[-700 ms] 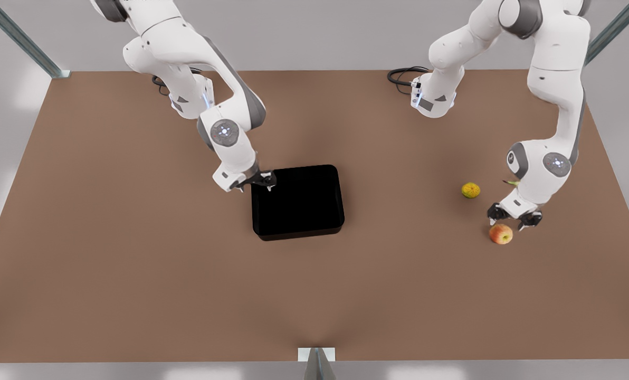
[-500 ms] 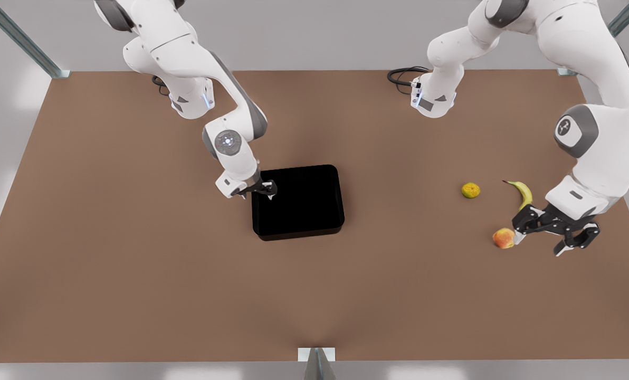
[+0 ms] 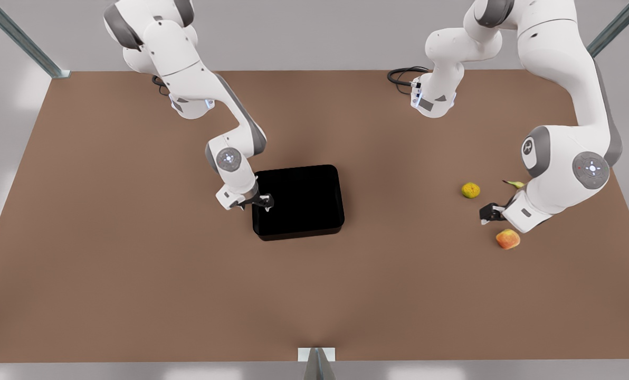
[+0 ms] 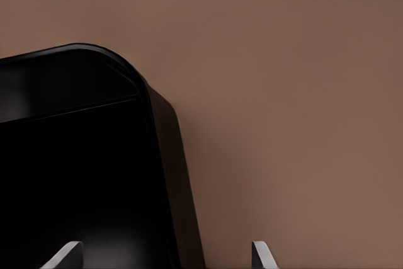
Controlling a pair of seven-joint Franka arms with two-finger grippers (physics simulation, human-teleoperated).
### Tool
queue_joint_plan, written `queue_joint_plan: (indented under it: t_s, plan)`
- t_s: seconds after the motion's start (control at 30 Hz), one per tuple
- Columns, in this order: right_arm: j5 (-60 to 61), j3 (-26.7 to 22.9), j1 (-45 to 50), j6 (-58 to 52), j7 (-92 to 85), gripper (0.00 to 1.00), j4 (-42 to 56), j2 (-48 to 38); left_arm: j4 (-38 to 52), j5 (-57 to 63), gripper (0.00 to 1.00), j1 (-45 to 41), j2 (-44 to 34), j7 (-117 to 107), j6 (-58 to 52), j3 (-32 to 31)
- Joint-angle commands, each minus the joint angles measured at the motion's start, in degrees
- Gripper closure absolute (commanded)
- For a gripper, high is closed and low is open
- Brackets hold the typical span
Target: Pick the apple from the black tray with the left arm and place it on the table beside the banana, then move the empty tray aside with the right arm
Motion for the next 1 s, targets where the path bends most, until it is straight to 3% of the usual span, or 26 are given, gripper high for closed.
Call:
queue_joint_plan:
  t_s: [0.0, 0.03, 0.13, 0.37, 0.77, 0.97]
  plan:
    - [0.19, 0.03, -0.01, 1.19, -4.34, 0.01, 0.03, 0.13, -0.02, -0.18, 0.0, -0.02, 0.04, -3.45, 1.01, 0.07]
    - [0.54, 0.03, -0.01, 1.19, -4.25, 0.05, 0.03, 0.31, 0.07, -0.09, 0.0, -0.1, 0.4, -3.45, 2.07, -0.02]
    - [0.63, 0.03, -0.01, 1.19, -4.25, 0.35, 0.03, 0.4, 0.42, -0.27, 0.0, -0.1, 0.4, -3.89, 1.89, -0.02]
    - [0.63, -0.06, -0.01, 0.66, -4.87, 0.71, 0.03, 0.13, 0.42, -0.01, 0.0, -0.28, 0.4, -6.44, 1.72, -0.02]
    - [0.71, -0.23, -0.8, -5.22, -8.03, 0.81, 0.56, -5.31, 0.42, -0.09, 0.0, -0.19, 0.4, -6.44, 1.72, -0.02]
    - [0.8, -6.56, -1.41, -13.93, -21.12, 0.82, 1.0, -10.59, 0.42, -0.01, 0.0, -0.28, 0.4, -6.44, 1.72, -0.02]
